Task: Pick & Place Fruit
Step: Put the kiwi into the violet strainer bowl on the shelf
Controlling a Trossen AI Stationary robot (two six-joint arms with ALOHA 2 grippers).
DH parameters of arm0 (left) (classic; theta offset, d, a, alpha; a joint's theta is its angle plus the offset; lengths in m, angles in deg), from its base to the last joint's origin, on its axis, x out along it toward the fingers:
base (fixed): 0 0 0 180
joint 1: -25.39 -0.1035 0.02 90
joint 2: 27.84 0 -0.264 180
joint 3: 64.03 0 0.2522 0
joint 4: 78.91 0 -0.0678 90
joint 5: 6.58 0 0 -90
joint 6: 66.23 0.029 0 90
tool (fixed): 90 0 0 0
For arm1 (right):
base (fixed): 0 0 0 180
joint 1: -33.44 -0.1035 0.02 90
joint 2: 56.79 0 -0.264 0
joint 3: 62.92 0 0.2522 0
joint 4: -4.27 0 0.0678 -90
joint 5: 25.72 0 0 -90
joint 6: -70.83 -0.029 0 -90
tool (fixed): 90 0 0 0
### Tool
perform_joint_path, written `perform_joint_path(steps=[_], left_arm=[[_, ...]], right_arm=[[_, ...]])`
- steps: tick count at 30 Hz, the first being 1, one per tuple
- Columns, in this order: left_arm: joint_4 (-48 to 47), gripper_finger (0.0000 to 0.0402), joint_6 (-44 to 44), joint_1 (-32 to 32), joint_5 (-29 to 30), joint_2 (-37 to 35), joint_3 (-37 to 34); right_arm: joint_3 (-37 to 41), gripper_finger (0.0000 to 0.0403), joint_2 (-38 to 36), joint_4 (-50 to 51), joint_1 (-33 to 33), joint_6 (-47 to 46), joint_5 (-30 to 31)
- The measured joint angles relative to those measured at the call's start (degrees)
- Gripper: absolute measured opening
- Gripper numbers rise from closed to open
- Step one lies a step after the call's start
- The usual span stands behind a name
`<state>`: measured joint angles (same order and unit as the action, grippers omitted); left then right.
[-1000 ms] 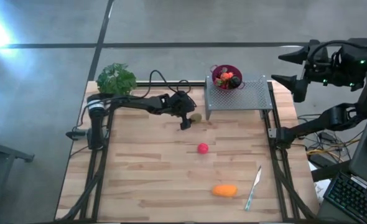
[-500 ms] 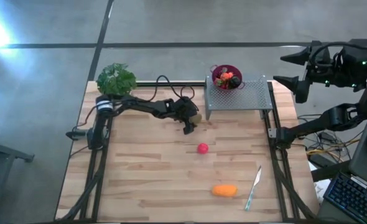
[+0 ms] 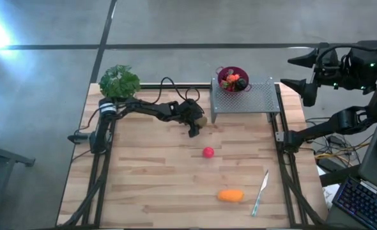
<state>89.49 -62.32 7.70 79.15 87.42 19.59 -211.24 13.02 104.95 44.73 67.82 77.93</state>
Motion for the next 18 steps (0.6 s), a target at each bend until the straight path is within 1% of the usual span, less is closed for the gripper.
perform_joint_path(steps=[4,7,12,18], left_arm=[[-0.15,0.0274,0.0,-0.02,0.0,0.0,0.0],[-0.62,0.0262,0.0,-0.02,-0.02,-0.14,0.0],[-2.62,0.0257,0.29,-0.06,-0.07,-2.19,0.0],[-5.04,0.0257,0.96,-0.2,1.11,-7.69,-0.02]], right_arm=[[0.0,0.0346,-0.01,0.0,0.0,0.0,0.0],[0.0,0.0334,-0.01,0.0,-0.02,0.0,-0.02],[0.0,0.0313,-0.08,0.02,-0.02,0.02,-0.04],[0.0,0.0288,-0.08,0.2,-0.02,0.04,-0.18]])
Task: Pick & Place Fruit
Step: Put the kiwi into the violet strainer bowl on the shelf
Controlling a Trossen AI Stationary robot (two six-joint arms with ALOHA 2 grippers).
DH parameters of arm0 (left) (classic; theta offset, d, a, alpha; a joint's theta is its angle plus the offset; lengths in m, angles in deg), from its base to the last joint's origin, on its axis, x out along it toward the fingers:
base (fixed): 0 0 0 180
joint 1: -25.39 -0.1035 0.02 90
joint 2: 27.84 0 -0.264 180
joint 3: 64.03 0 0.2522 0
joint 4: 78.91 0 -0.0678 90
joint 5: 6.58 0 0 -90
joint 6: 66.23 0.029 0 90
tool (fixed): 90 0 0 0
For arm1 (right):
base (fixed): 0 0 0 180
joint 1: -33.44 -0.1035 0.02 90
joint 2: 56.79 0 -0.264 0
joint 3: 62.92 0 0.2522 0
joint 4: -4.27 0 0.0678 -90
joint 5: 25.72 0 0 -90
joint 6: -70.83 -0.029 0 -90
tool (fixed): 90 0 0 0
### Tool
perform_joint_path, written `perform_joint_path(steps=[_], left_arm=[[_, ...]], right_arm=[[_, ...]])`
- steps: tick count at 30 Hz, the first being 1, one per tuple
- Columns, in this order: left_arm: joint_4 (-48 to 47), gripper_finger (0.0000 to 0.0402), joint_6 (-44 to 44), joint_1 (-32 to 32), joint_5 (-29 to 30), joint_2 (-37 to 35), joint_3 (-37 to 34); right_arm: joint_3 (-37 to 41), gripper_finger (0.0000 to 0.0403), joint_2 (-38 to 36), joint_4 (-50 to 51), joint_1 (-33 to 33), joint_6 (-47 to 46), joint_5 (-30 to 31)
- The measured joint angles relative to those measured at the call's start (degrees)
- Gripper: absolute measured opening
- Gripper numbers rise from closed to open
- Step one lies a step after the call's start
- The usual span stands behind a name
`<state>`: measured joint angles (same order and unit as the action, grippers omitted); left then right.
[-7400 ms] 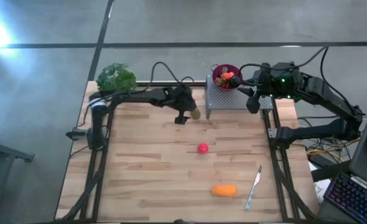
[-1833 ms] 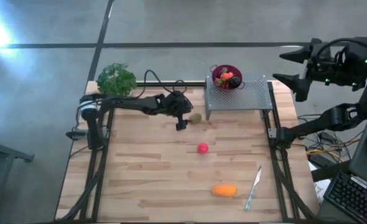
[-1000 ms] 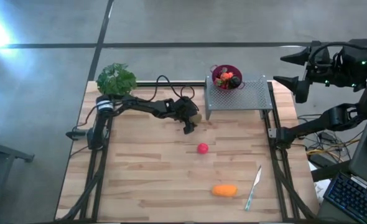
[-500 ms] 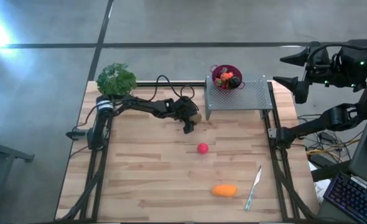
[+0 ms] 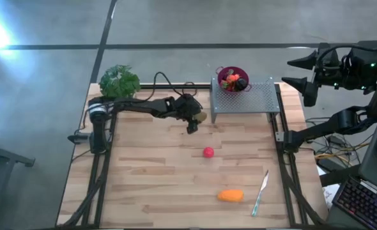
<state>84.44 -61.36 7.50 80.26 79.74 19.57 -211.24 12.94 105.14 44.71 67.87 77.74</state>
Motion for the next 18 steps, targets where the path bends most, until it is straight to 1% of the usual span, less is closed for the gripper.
perform_joint_path(steps=[3,7,11,14,18], left_arm=[[-0.07,0.0256,0.39,-0.18,1.32,-4.06,0.0],[0.27,0.0256,0.59,-0.41,4.9,-9.41,0.02],[2.96,0.0256,0.98,-0.69,5.47,-13.6,0.4],[4.0,0.0256,1.05,-0.7,5.42,-14.41,2.72],[3.95,0.0255,2.93,-0.77,5.41,-13.52,7.82]], right_arm=[[0.0,0.0277,0.0,0.18,0.0,0.0,0.04],[0.0,0.0262,0.0,0.71,0.0,0.11,0.05],[0.0,0.0248,0.0,0.79,0.0,0.2,0.09],[0.0,0.0238,0.0,0.76,0.0,0.2,0.16],[0.0,0.0228,0.0,0.77,0.0,0.16,0.16]])
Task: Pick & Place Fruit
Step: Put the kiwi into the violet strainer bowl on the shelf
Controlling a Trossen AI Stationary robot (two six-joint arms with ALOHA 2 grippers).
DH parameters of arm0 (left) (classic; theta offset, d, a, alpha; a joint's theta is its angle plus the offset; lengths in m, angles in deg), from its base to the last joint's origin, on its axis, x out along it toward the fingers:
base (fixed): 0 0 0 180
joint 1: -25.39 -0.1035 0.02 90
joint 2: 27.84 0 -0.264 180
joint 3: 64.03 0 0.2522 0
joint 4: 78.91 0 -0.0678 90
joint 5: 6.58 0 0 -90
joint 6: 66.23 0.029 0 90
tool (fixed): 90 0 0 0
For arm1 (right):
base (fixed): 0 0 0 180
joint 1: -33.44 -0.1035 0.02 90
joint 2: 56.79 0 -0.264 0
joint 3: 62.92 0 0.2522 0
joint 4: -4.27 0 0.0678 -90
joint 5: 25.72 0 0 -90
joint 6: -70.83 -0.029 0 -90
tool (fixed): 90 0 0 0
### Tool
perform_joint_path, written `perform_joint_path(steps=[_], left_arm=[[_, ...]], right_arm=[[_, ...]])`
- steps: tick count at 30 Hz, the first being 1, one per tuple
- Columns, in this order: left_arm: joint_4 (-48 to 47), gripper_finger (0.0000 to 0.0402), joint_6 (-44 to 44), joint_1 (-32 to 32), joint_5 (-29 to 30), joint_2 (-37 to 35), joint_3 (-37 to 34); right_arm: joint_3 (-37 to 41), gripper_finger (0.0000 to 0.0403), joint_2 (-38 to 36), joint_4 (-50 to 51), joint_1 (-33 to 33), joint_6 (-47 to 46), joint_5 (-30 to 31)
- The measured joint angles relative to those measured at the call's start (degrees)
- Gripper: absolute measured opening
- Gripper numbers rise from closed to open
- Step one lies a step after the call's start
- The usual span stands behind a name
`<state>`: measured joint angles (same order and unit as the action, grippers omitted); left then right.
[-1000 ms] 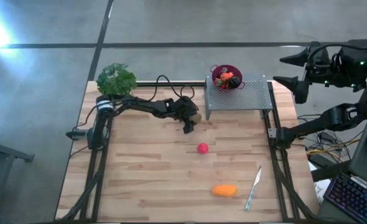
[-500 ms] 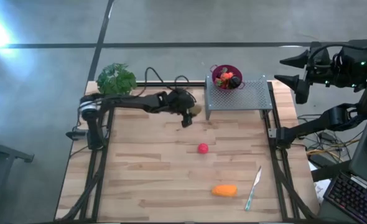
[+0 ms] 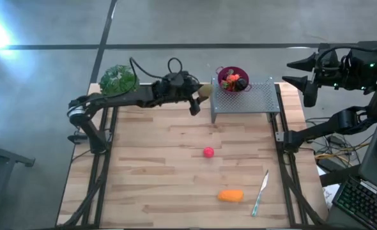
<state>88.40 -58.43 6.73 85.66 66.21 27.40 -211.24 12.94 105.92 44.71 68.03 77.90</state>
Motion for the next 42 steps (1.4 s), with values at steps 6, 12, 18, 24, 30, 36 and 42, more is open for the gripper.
perform_joint_path(steps=[6,12,18,24,30,36,42], left_arm=[[-1.03,0.0255,0.75,-1.2,-0.08,3.86,9.06],[-5.5,0.0255,0.17,-3.17,-1.58,9.44,19.56],[-7.5,0.0255,-0.6,-4.35,-2.03,16.37,29.59],[-10.32,0.0255,-2.38,-5.8,-2.14,24.5,38.94],[-10.47,0.0255,-4.9,-7.52,-2.17,31.02,44.33],[-10.61,0.0255,-6.14,-8.25,-2.16,34.29,44.76],[-10.58,0.0255,-6.22,-8.23,-2.2,34.83,44.68]], right_arm=[[0.0,0.0219,0.0,0.06,0.0,0.01,0.0],[0.0,0.0231,0.0,0.21,0.0,-0.03,-0.02],[-0.02,0.025,0.2,0.22,0.0,0.01,-0.02],[0.0,0.0264,0.48,0.23,0.0,-0.12,-0.02],[-0.01,0.0275,0.48,0.27,0.0,-0.21,-0.04],[-0.01,0.0283,0.48,0.92,0.0,-0.21,-0.04],[-0.02,0.0291,0.48,1.68,0.0,-0.19,-0.04]])
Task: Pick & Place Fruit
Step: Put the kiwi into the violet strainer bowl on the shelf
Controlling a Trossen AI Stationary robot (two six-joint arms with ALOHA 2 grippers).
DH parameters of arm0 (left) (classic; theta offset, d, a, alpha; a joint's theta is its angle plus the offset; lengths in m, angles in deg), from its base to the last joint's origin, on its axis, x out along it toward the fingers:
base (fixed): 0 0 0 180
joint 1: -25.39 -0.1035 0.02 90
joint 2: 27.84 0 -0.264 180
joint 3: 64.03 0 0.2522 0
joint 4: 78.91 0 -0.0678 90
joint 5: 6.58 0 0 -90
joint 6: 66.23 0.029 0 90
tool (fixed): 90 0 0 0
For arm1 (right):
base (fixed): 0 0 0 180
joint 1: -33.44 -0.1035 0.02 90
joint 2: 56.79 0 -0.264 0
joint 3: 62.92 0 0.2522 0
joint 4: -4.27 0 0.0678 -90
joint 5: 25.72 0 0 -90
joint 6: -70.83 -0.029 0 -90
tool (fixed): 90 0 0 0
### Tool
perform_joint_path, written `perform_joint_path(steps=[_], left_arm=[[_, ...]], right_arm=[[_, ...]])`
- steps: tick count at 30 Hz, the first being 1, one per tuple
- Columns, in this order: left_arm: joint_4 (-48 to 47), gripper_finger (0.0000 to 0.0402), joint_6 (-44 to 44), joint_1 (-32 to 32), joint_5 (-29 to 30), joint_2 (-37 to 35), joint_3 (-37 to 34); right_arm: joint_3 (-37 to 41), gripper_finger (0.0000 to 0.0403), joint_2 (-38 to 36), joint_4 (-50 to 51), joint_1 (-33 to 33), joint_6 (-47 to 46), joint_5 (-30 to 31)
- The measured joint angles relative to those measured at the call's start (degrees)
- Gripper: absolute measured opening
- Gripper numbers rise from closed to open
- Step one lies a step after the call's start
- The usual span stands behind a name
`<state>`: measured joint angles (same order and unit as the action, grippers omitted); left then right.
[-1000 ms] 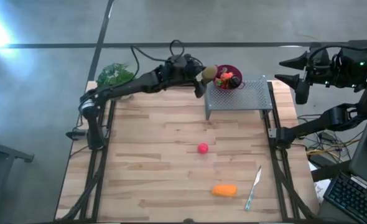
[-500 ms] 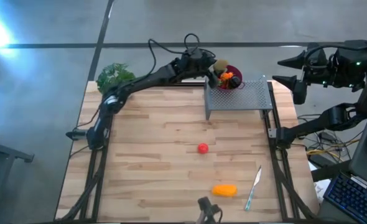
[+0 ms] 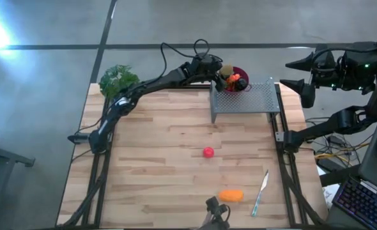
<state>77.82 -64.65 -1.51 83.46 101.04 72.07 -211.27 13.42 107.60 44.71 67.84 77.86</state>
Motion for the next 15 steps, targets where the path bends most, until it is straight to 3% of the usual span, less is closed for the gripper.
perform_joint_path(steps=[5,9,15], left_arm=[[0.17,0.0264,0.9,0.0,-0.88,-0.1,-0.02],[-0.05,0.0275,0.93,-0.04,-5.07,-0.18,-0.05],[-0.01,0.0317,1.71,-0.12,-5.74,-0.24,-0.1]], right_arm=[[0.0,0.0295,0.0,0.01,0.0,0.0,0.0],[0.0,0.0288,0.09,0.01,0.0,0.01,0.0],[0.0,0.0263,0.09,-0.01,0.0,0.01,0.0]])
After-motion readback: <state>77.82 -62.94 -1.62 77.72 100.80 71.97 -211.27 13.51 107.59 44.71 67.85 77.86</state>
